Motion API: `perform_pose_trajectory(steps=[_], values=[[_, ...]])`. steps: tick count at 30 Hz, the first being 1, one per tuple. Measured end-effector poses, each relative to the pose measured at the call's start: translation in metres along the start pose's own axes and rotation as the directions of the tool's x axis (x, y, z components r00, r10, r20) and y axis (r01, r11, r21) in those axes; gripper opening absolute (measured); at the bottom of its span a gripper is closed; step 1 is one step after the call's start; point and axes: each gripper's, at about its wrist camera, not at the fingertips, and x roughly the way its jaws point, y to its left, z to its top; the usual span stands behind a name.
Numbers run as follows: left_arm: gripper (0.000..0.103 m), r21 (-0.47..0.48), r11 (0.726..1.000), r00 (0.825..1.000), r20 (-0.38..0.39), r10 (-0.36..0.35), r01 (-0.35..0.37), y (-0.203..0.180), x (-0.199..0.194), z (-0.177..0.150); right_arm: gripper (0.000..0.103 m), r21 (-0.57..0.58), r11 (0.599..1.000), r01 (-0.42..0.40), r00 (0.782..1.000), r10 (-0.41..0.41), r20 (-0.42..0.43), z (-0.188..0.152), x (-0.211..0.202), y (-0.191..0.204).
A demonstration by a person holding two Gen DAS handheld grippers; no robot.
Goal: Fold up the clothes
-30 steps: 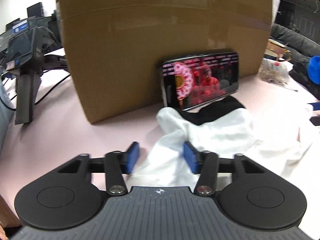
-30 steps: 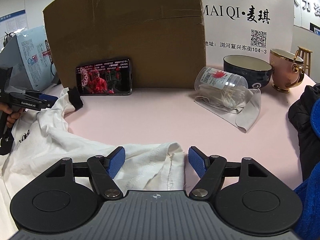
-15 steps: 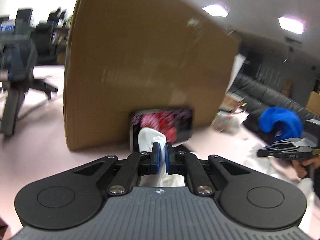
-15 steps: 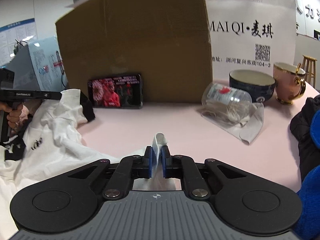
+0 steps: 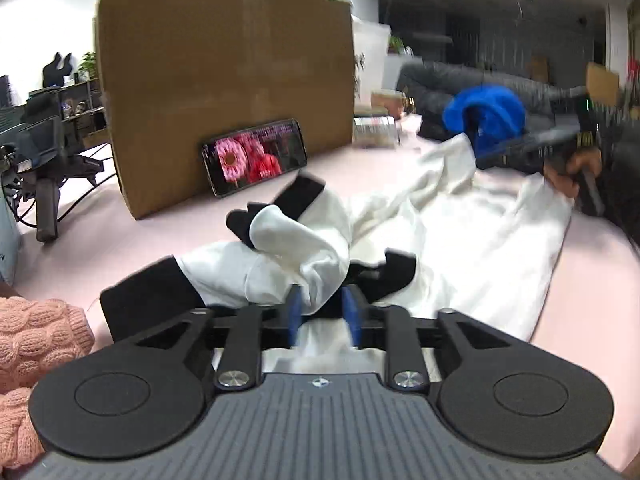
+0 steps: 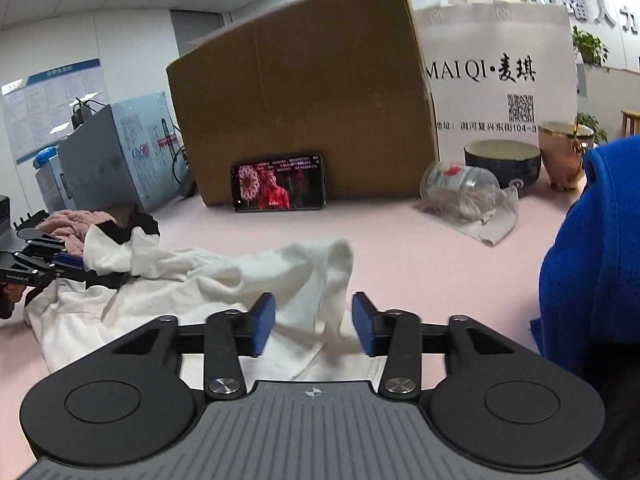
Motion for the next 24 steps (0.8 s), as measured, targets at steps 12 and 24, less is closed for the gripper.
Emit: perform_pose_trajectory(steps=[12,24], values=[[0.076,-0.3,0.952,0.997,-0.028,-0.066,0.055,0.055,0.07,0.028,0.076,0.294,0.956,-0.011,1.0,0.015,-0.011,0.012,0.029,-0.047],[0.013,-0.081,0.965,0.968,0.034,-0.249,0.251,0.019,0.063,0.024,0.016,0.136,0.974,-0.179,0.984,0.178,0.021,0.02,0.053,-0.027]])
